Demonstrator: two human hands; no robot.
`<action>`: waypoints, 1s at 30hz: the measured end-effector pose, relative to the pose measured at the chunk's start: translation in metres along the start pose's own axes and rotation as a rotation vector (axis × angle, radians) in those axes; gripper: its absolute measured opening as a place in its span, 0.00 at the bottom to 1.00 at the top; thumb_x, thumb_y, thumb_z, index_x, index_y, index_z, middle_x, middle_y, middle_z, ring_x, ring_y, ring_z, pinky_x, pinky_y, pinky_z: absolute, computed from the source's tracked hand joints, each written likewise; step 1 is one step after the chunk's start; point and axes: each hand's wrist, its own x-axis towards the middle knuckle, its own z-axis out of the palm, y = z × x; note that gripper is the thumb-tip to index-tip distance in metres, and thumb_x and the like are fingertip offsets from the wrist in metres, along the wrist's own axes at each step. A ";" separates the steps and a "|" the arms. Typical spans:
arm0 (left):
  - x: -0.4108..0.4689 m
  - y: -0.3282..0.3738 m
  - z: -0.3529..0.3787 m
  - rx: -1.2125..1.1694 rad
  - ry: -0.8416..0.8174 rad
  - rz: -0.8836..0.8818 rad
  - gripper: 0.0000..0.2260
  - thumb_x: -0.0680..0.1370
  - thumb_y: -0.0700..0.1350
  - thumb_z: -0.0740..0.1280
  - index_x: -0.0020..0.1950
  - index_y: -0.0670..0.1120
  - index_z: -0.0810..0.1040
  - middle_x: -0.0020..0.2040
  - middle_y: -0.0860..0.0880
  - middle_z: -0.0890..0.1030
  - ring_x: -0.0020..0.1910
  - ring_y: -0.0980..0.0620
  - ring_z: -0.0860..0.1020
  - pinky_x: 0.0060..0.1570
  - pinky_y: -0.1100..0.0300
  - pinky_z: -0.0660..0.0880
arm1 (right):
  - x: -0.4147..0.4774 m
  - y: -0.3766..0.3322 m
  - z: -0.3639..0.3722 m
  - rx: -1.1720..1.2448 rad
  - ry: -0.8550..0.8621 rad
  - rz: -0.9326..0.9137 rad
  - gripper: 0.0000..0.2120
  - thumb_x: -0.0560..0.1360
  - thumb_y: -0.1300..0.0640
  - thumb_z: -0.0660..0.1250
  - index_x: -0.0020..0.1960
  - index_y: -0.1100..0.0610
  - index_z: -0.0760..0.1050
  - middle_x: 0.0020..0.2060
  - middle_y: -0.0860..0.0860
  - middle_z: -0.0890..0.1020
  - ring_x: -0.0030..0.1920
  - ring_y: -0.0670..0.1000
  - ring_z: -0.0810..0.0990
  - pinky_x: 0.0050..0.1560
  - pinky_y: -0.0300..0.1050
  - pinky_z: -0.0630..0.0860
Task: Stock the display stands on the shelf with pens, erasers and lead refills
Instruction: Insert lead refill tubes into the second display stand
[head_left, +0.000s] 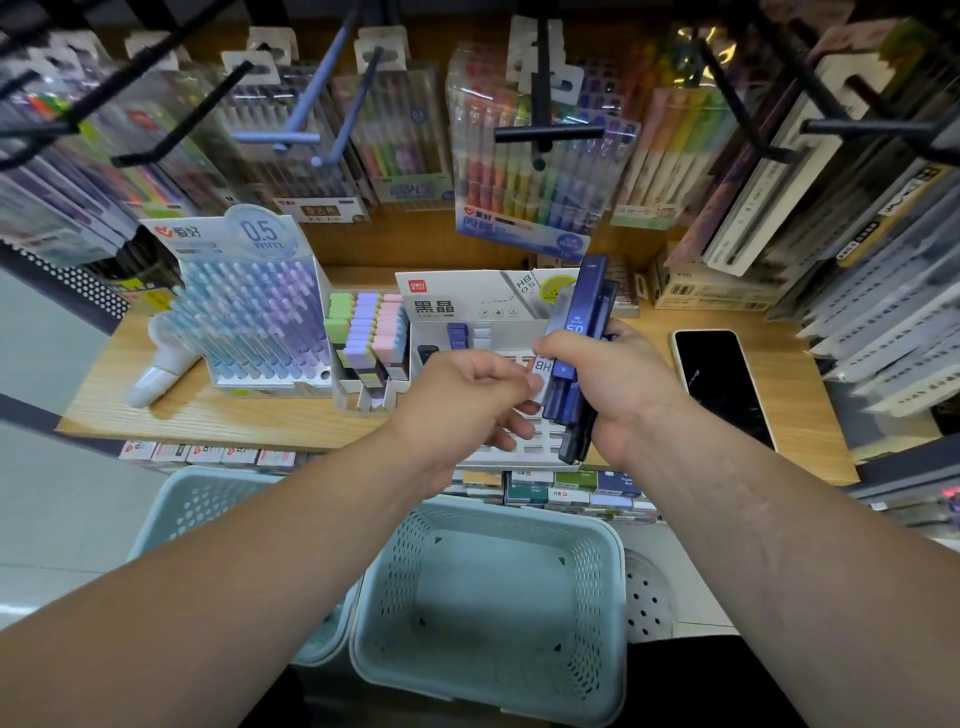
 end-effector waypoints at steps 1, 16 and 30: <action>0.000 0.000 0.000 -0.034 0.005 -0.016 0.03 0.78 0.39 0.71 0.49 0.39 0.82 0.36 0.44 0.82 0.30 0.49 0.80 0.30 0.59 0.76 | 0.000 0.000 0.000 0.002 -0.001 0.002 0.11 0.71 0.66 0.74 0.50 0.55 0.78 0.38 0.55 0.84 0.30 0.52 0.83 0.28 0.42 0.78; 0.017 -0.012 -0.066 0.560 0.207 0.126 0.02 0.80 0.41 0.70 0.49 0.46 0.82 0.41 0.50 0.83 0.34 0.52 0.85 0.37 0.55 0.80 | 0.011 0.002 -0.007 0.028 0.044 -0.007 0.11 0.73 0.64 0.74 0.49 0.54 0.74 0.39 0.54 0.81 0.33 0.49 0.81 0.31 0.43 0.79; 0.047 -0.010 -0.060 1.380 0.079 0.560 0.06 0.79 0.40 0.66 0.48 0.44 0.83 0.49 0.45 0.78 0.47 0.42 0.78 0.46 0.48 0.78 | 0.010 0.003 -0.006 0.004 0.011 -0.005 0.12 0.72 0.66 0.74 0.48 0.54 0.74 0.36 0.55 0.80 0.34 0.51 0.80 0.38 0.48 0.80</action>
